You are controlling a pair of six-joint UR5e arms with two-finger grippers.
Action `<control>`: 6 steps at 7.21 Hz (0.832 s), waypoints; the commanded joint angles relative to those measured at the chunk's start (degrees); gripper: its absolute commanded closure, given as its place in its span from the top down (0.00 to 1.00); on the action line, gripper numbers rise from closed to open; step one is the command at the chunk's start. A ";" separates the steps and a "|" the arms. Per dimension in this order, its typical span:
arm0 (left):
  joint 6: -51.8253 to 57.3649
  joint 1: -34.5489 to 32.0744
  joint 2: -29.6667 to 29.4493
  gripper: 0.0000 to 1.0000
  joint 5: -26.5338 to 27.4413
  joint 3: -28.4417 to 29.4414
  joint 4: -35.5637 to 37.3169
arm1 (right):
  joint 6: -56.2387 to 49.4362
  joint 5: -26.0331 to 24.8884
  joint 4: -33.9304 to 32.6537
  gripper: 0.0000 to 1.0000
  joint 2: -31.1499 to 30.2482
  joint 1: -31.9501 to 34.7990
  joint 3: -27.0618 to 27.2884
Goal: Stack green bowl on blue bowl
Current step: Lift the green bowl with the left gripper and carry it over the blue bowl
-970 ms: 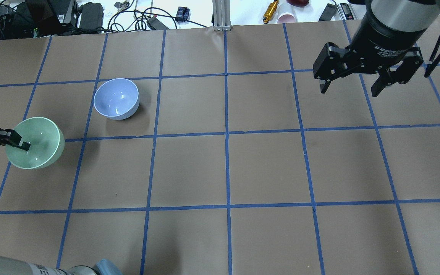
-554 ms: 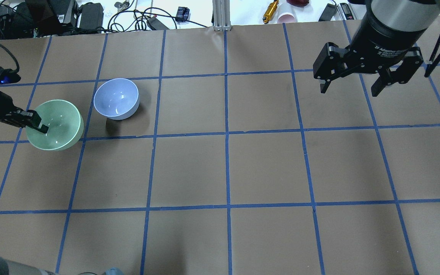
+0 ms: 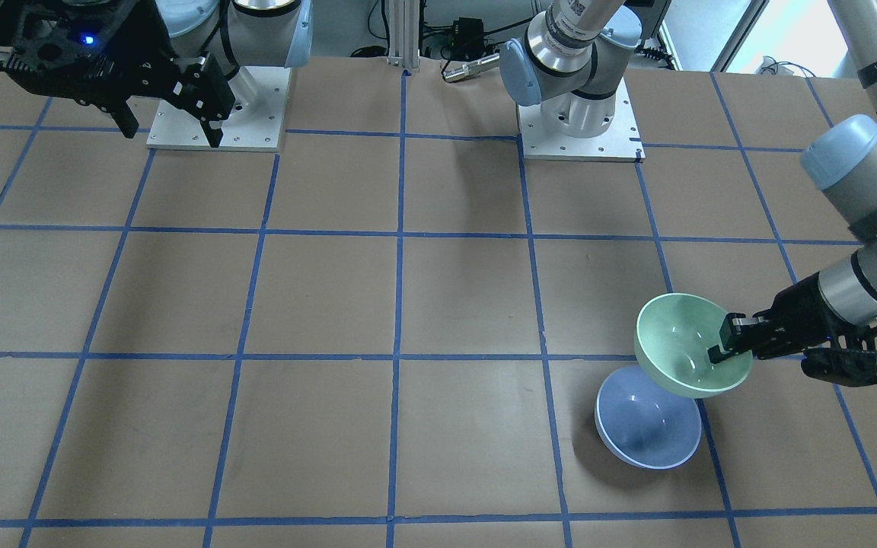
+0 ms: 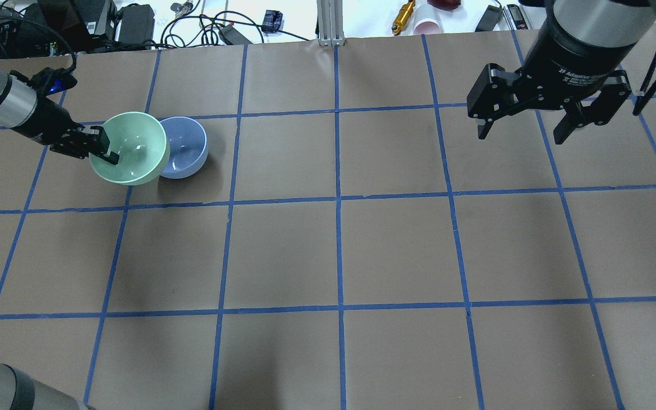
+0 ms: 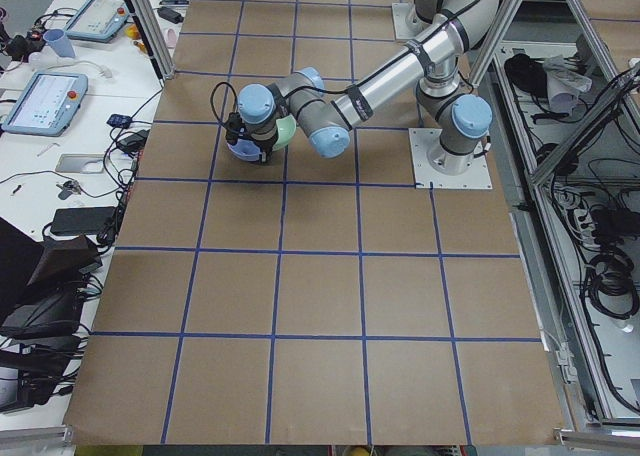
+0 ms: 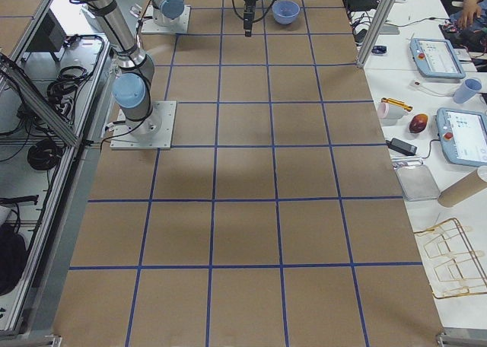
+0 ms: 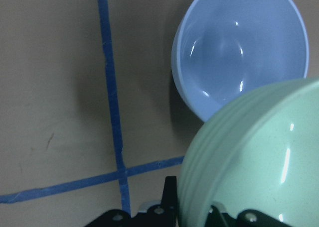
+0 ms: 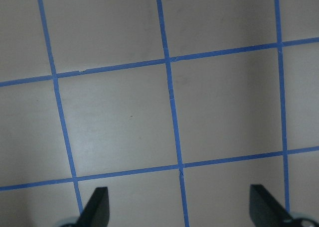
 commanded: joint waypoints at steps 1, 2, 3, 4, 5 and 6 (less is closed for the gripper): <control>-2.38 -1.81 -3.96 0.00 0.11 4.75 -0.47 | 0.00 0.00 0.05 1.00 0.00 0.03 -0.07; -5.08 -2.16 -5.11 0.00 0.28 5.72 0.23 | 0.00 0.00 -0.04 1.00 0.00 0.03 -0.07; -5.89 -2.77 -6.08 0.00 0.46 6.16 0.24 | 0.00 0.00 -0.04 1.00 0.00 0.03 -0.07; -6.42 -2.87 -6.52 0.00 1.59 6.60 0.24 | 0.00 0.00 -0.04 1.00 0.00 0.03 -0.07; -7.56 -3.39 -6.79 0.00 1.60 7.39 0.24 | 0.00 0.00 -0.04 1.00 0.00 0.03 0.02; -7.57 -3.57 -6.96 0.00 2.30 7.92 0.24 | 0.00 0.00 -0.04 1.00 0.00 0.03 0.02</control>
